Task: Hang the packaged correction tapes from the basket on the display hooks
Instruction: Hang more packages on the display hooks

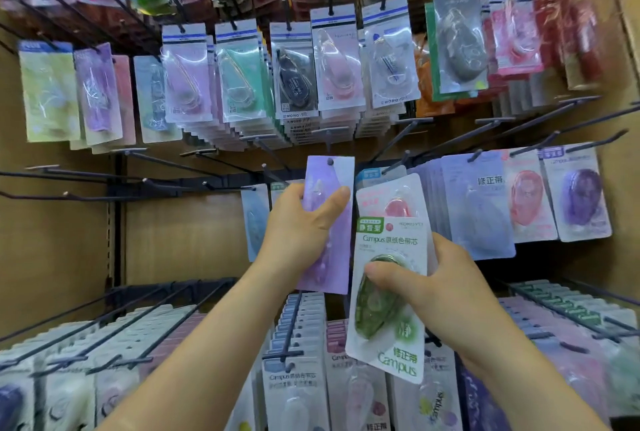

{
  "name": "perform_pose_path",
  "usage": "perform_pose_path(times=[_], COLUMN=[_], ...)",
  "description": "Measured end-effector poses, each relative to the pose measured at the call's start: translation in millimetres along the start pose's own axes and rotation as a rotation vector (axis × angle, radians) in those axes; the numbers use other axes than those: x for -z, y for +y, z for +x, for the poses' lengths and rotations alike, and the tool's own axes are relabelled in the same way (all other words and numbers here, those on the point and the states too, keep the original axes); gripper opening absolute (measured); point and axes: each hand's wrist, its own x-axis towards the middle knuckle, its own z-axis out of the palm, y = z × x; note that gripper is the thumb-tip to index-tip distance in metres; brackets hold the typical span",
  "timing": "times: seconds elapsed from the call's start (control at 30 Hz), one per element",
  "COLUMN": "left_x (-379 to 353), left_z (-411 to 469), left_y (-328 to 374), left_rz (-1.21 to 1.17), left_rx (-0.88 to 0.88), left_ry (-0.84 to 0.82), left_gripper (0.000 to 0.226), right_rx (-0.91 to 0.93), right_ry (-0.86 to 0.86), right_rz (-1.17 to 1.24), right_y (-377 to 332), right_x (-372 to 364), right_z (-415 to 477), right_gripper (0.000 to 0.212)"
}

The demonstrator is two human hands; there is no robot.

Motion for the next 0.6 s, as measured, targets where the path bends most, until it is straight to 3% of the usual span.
perform_pose_path(times=[0.13,0.27,0.4,0.6], left_x=[1,7,19,21], left_z=[3,-1,-12,21], left_y=[-7,-8,-20,-34], left_rz=[0.03,0.134,0.247,0.575], left_rx=[-0.006,-0.055,-0.008,-0.072], left_ry=[-0.014,-0.093,-0.184,-0.051], left_gripper=[0.06,0.049,0.065,0.064], right_rx=[-0.006,-0.034,-0.054,-0.024], right_ry=[-0.035,-0.06,-0.061,0.043], right_rz=[-0.025,-0.029,-0.064,-0.093], right_y=[-3,-2,6,12], right_x=[2,5,5,3], right_z=[4,13,22,37], right_gripper=[0.017,0.015,0.024,0.036])
